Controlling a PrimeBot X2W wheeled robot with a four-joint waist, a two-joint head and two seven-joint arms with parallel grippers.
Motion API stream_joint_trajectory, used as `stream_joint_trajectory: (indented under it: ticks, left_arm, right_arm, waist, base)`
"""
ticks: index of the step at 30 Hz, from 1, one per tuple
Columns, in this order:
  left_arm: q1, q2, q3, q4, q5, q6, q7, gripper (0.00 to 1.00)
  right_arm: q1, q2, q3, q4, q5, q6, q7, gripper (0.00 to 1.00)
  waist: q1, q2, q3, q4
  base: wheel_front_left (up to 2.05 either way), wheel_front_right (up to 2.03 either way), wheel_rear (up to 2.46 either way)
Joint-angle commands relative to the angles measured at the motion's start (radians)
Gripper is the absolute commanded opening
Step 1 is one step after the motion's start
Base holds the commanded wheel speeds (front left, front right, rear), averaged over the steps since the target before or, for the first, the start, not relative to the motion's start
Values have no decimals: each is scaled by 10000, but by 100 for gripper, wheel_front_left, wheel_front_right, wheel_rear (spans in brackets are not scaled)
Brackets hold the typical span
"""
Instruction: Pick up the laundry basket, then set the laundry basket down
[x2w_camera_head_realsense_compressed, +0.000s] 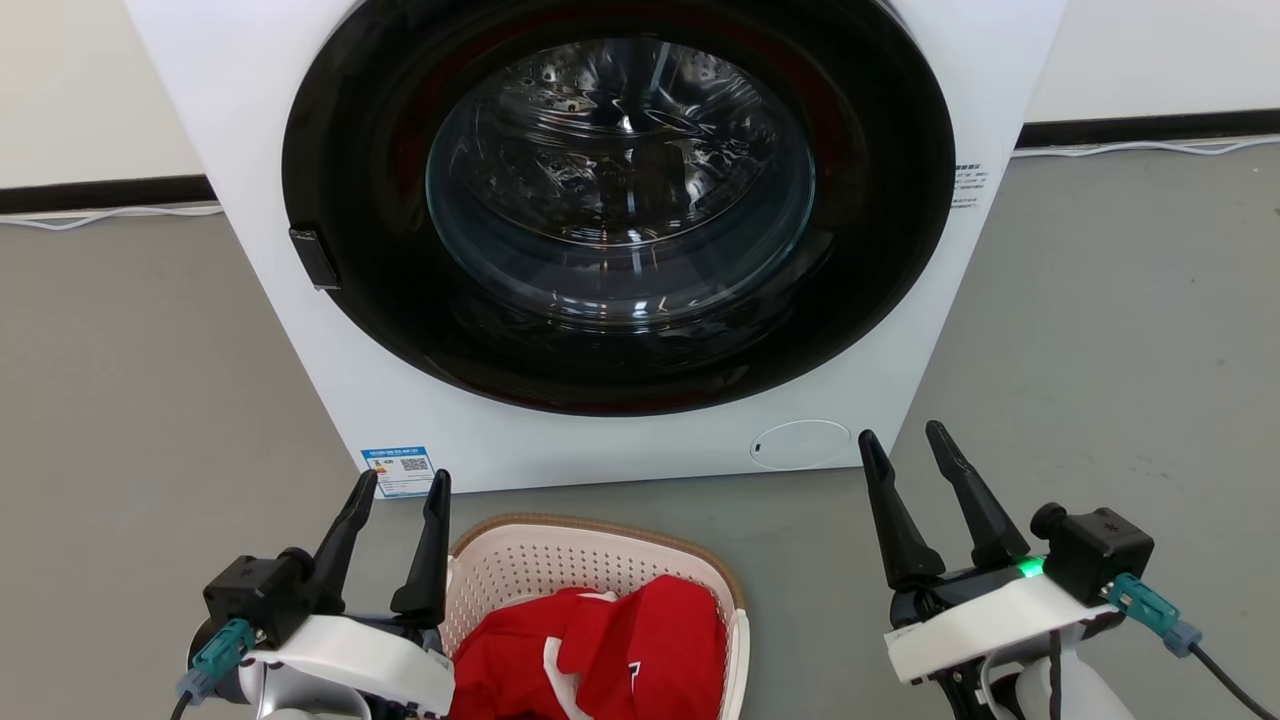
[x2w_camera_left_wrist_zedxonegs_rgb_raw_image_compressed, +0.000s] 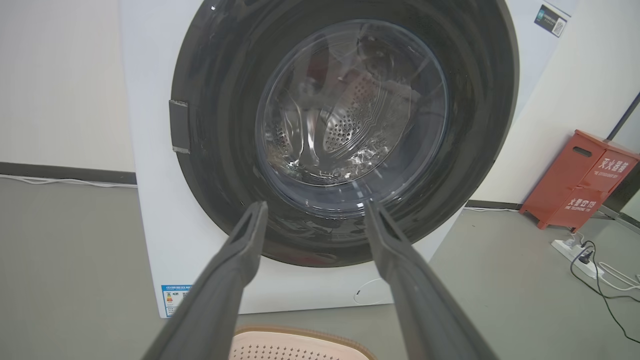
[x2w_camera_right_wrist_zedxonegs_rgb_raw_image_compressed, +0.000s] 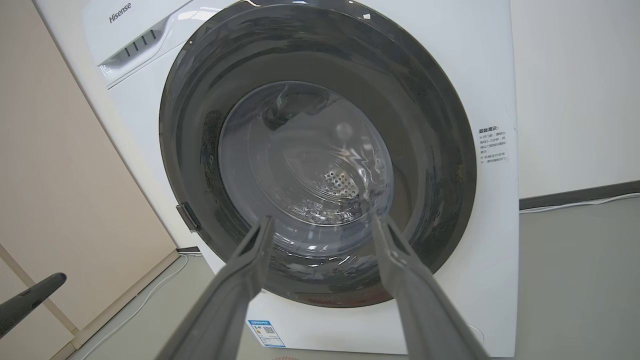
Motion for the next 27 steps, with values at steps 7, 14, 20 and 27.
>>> stream_joint_trajectory:
  ticks: [7, 14, 20, 27]
  left_arm:
    - [-544, 77, 359, -233, 61, -27, -107, 100]
    - [-556, 71, 379, -241, 13, -27, -107, 100]
    - [-664, 92, 483, -11, -446, -27, -107, 100]
    - [-869, 260, 510, 144, -655, -27, -107, 100]
  right_arm:
    - [-266, 35, 14, -192, -205, 73, -122, 100]
    - [-273, 67, -82, -165, -304, 73, -122, 100]
    - [-397, 103, -114, -69, -423, 73, -122, 100]
    - [-550, 175, -241, -102, -565, 73, -122, 100]
  waist:
    - [0, 0, -46, 4]
    - [0, 0, 101, 0]
    - [0, 0, 526, -23]
    - [0, 0, 1106, -56]
  base:
    - [0, 0, 0]
    - [0, 0, 0]
    - [0, 0, 0]
    - [0, 0, 0]
